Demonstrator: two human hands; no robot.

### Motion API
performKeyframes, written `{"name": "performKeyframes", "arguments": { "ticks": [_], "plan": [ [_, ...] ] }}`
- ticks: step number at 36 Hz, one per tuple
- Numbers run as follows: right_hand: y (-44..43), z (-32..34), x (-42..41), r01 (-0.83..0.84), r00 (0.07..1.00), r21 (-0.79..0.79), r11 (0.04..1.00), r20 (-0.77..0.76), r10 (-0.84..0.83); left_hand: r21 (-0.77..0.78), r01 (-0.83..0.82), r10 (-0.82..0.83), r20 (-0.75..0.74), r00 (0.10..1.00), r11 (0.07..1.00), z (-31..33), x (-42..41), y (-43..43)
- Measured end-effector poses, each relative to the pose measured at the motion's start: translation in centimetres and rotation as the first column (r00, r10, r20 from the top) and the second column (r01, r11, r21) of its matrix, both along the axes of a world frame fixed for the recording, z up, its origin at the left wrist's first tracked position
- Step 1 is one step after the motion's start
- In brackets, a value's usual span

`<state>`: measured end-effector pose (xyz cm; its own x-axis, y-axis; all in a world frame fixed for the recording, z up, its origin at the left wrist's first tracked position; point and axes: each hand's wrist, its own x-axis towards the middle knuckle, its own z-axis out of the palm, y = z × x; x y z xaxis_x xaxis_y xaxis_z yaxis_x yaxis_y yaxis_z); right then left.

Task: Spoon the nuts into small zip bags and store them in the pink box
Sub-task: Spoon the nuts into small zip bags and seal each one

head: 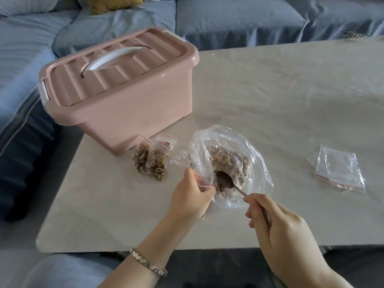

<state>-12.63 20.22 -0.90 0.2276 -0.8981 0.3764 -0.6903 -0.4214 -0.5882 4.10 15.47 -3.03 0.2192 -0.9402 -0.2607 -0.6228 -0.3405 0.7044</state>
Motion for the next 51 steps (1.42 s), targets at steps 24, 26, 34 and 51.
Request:
{"name": "performKeyframes", "arguments": {
  "ticks": [24,26,34,51],
  "plan": [
    [0.3,-1.6,0.1,-0.048,0.541,0.695,0.717,0.622,-0.566,0.054,-0.227,0.224,-0.502,0.836,0.972,0.7,-1.4,-1.3],
    [0.2,-1.9,-0.1,-0.08,0.425,0.728,0.681,0.643,-0.637,0.021,-0.221,0.205,-0.467,0.86,0.975,0.9,-1.2,-1.3],
    [-0.6,-1.3,-1.3,-0.126,0.291,0.711,0.692,0.693,-0.659,-0.137,-0.151,0.117,-0.232,0.966,0.979,1.0,1.9,0.4],
    [-4.7,5.8,-4.4,-0.052,0.533,0.573,0.818,0.709,-0.462,-0.285,0.14,-0.166,-0.069,0.984,0.948,1.4,2.0,0.3]
  ]
}}
